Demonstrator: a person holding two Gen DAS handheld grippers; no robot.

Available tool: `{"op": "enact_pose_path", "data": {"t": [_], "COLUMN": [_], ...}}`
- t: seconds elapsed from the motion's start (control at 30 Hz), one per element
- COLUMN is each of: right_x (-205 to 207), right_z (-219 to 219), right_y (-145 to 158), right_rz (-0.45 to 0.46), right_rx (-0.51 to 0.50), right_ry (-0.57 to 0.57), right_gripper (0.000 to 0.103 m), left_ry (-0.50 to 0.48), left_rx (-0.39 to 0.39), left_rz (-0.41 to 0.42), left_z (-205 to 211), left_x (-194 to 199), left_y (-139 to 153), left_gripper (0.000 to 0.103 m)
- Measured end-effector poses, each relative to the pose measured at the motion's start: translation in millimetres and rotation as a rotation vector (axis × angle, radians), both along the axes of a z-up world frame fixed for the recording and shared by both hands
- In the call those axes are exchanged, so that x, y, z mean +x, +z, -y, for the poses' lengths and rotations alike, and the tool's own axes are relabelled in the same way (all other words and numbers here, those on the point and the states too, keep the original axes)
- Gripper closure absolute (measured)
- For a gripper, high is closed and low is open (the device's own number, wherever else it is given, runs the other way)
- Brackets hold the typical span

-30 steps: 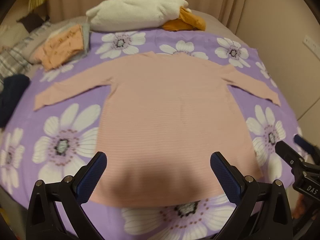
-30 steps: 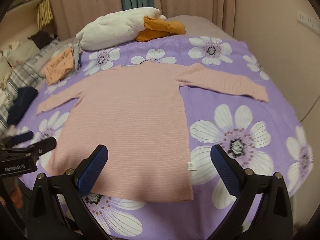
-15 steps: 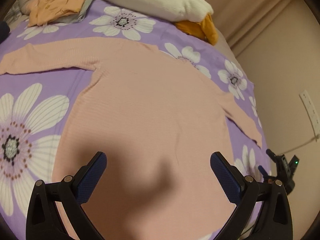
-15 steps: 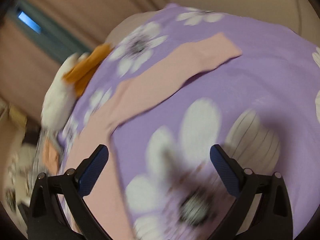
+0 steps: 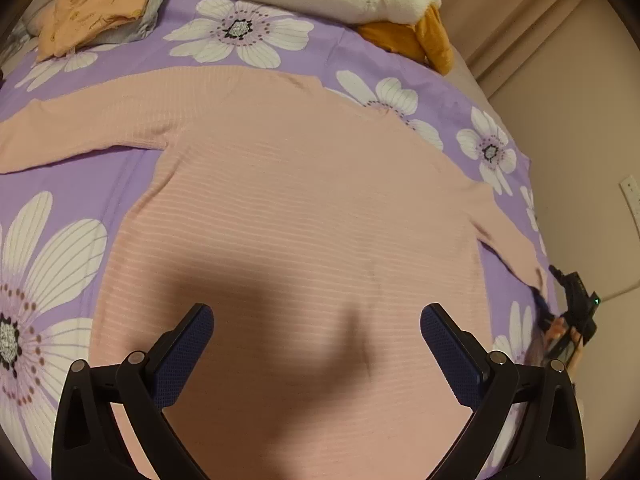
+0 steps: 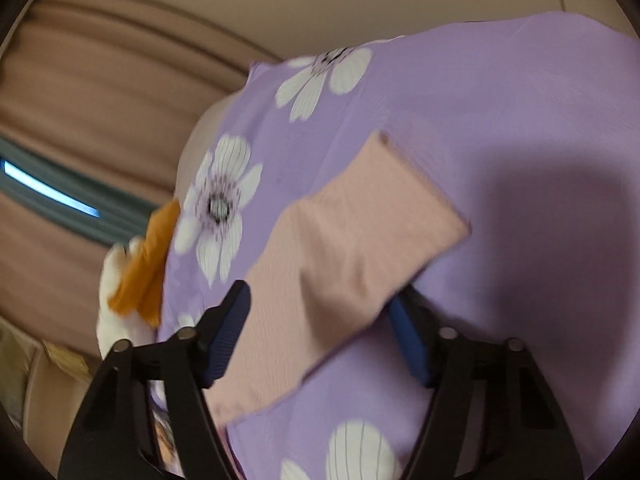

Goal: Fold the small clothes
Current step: 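Grasp the pink sleeve cuff with the right tool and fold it across the body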

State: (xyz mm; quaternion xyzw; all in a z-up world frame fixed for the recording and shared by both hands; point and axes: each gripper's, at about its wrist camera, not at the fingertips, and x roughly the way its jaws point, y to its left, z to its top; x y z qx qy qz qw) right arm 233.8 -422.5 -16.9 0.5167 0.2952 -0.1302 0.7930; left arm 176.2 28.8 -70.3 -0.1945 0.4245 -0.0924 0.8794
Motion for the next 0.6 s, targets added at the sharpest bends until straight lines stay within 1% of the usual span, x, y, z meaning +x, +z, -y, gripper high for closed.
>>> {"op": "enact_pose_path", "data": {"t": [0.03,0.07,0.13,0.17,0.2,0.27,0.33,0.37,0.4,0.43,0.5,0.57,0.6], "right_x": [2,2,2,1,3,-2,-5,-3,-4,0,10,30,38], "right_z": [1,7,11,13,13,16,15,13,16,11,0,-30,-42], "right_y": [-1,-5,-8,-12,-9,5,20,29,34,43,66,101,109], "right_rz": [-0.012,-0.019,-0.057,-0.064,-0.062,-0.058,-0.031,-0.031,-0.042,-0.055,-0.040,-0.007,0.003], "right_rx": [-0.003,-0.005,-0.015,-0.016,-0.023,-0.080,-0.126,-0.146,-0.164,-0.186,-0.235,-0.312,-0.340], "right_ry": [-0.019,-0.030,-0.061,-0.067,-0.071,-0.079,-0.062,-0.051,-0.042,-0.028,0.011,0.078,0.108], "right_gripper": [0.057,0.064,0.090,0.094,0.096,0.096,0.096,0.096,0.096,0.096,0.096,0.096,0.096], "left_ry": [0.003,0.008,0.017,0.022,0.031,0.045,0.060,0.067,0.072,0.077,0.089,0.095,0.102], "left_rx": [0.004,0.007,0.010,0.009,0.010,0.009,0.009,0.009,0.007,0.005,-0.008,-0.030,-0.040], "left_rz": [-0.004,-0.012,-0.033,-0.041,-0.051,-0.073,-0.088,-0.082,-0.094,-0.095,-0.098,-0.095,-0.094], "left_z": [-1,-1,-3,-5,-8,-12,-18,-23,-25,-28,-35,-42,-46], "left_x": [2,3,5,6,6,5,3,1,-1,-2,-5,-9,-11], "left_y": [-2,-3,-7,-8,-10,-14,-17,-16,-18,-18,-19,-19,-19], "left_gripper": [0.001,0.001,0.001,0.001,0.001,0.001,0.001,0.001,0.001,0.001,0.001,0.001,0.001]}}
